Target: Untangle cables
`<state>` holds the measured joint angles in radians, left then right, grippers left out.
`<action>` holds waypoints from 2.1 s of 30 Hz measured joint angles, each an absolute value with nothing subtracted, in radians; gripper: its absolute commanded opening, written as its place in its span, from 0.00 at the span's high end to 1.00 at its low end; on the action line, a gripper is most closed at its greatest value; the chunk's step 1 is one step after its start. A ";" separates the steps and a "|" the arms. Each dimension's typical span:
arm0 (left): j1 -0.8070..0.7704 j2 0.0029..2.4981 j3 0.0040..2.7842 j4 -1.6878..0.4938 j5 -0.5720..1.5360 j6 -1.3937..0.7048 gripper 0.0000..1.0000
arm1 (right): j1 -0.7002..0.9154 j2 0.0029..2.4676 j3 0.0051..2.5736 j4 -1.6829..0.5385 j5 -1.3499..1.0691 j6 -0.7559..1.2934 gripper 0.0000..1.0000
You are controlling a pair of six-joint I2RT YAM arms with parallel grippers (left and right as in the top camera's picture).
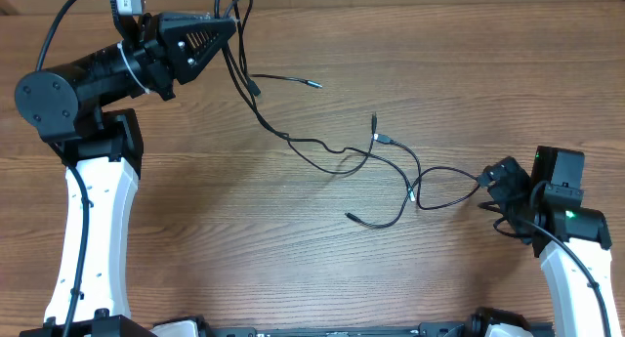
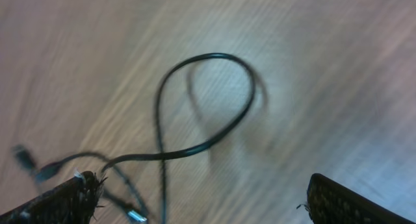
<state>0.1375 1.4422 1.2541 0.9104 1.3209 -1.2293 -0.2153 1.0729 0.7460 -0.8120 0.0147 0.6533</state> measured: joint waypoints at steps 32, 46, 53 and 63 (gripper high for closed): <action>-0.310 1.442 1.262 -0.612 0.580 -0.358 0.45 | -0.215 1.074 0.746 -0.749 -0.293 0.493 0.00; -0.487 1.464 1.262 -0.648 0.205 -0.287 0.00 | -0.215 1.074 0.746 -0.749 -0.308 0.473 0.00; -0.487 1.464 1.262 -0.674 0.186 -0.287 0.00 | -0.215 1.074 0.746 -0.749 -0.311 0.437 0.00; -0.487 1.464 1.262 -0.765 0.117 -0.288 0.00 | -0.215 1.074 0.746 -0.747 -0.310 0.398 0.00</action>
